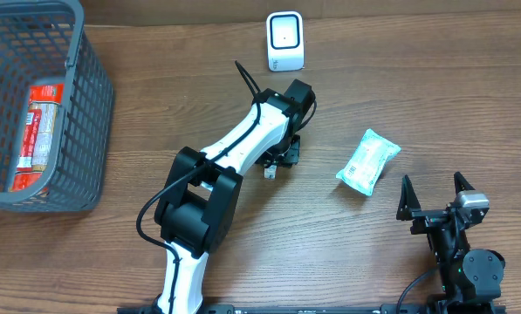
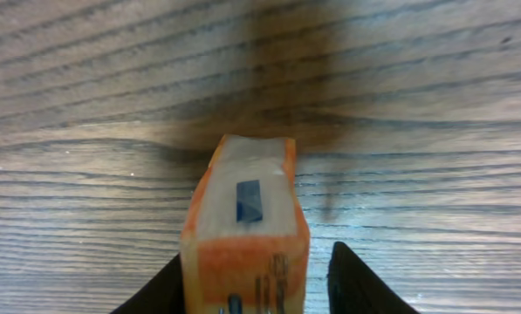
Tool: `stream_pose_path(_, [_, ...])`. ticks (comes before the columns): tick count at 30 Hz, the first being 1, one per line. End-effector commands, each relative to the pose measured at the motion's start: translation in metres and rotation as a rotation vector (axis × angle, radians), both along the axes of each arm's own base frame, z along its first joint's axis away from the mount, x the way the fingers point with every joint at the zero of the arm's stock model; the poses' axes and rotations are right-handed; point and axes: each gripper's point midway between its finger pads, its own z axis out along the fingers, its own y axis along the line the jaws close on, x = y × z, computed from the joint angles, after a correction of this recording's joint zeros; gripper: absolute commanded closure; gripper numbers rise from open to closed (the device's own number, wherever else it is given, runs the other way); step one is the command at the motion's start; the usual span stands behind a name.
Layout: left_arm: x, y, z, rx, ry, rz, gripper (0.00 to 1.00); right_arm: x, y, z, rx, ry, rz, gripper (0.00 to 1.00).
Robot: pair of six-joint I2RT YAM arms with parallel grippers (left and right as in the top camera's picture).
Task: Scan the item barcode
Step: 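Carry the orange packet left and lower it onto the table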
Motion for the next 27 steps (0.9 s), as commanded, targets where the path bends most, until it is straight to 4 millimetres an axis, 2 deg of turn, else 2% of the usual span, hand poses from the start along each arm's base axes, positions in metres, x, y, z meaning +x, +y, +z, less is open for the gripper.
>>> stream_pose_path(1, [-0.006, 0.004, 0.001, 0.006, -0.002, -0.009, 0.63, 0.000, -0.001, -0.002, -0.001, -0.003, -0.005, 0.00])
stream_pose_path(4, [-0.008, 0.005, -0.006, 0.006, -0.002, -0.008, 0.69, 0.000, -0.001, -0.002, -0.001, -0.003, -0.005, 0.00])
stream_pose_path(6, [-0.008, 0.006, -0.007, 0.006, -0.003, -0.008, 0.82, 0.000, -0.001, -0.002, -0.001, -0.003, -0.005, 0.00])
stream_pose_path(7, [-0.008, 0.006, -0.007, 0.005, -0.003, -0.008, 0.94, 0.000, -0.001, -0.002, -0.001, -0.003, -0.005, 0.00])
stream_pose_path(8, [-0.008, 0.006, -0.007, 0.005, -0.003, -0.008, 0.96, 0.000, -0.001, -0.002, -0.001, -0.003, -0.005, 0.00])
stream_pose_path(11, [-0.008, 0.006, -0.007, 0.006, -0.002, -0.007, 0.96, 0.000, -0.001, -0.002, -0.001, -0.003, -0.005, 0.00])
stream_pose_path(14, [-0.008, 0.006, -0.007, 0.006, -0.002, -0.007, 0.61, 0.000, -0.001, -0.002, -0.001, -0.003, -0.005, 0.00])
stream_pose_path(15, [-0.008, 0.006, -0.007, 0.005, -0.003, -0.007, 0.55, 0.000, -0.001, -0.002, -0.001, -0.003, -0.005, 0.00])
stream_pose_path(17, [-0.006, 0.005, -0.007, 0.002, -0.009, -0.008, 0.51, 0.000, -0.001, -0.002, -0.001, -0.003, -0.005, 0.00])
stream_pose_path(20, [0.002, 0.000, -0.007, -0.017, -0.042, -0.007, 0.50, 0.000, -0.001, -0.002, -0.001, -0.003, -0.005, 0.00])
stream_pose_path(24, [0.014, -0.006, -0.006, -0.042, -0.092, -0.006, 0.54, 0.000, -0.001, -0.002, -0.001, -0.003, -0.005, 0.00])
stream_pose_path(26, [0.019, -0.004, -0.005, -0.028, -0.118, -0.005, 0.62, 0.000, -0.001, -0.002, -0.001, -0.003, -0.005, 0.00])
stream_pose_path(27, [0.021, -0.003, -0.005, -0.021, -0.126, -0.005, 0.73, 0.000, -0.001, -0.002, -0.001, -0.003, -0.005, 0.00])
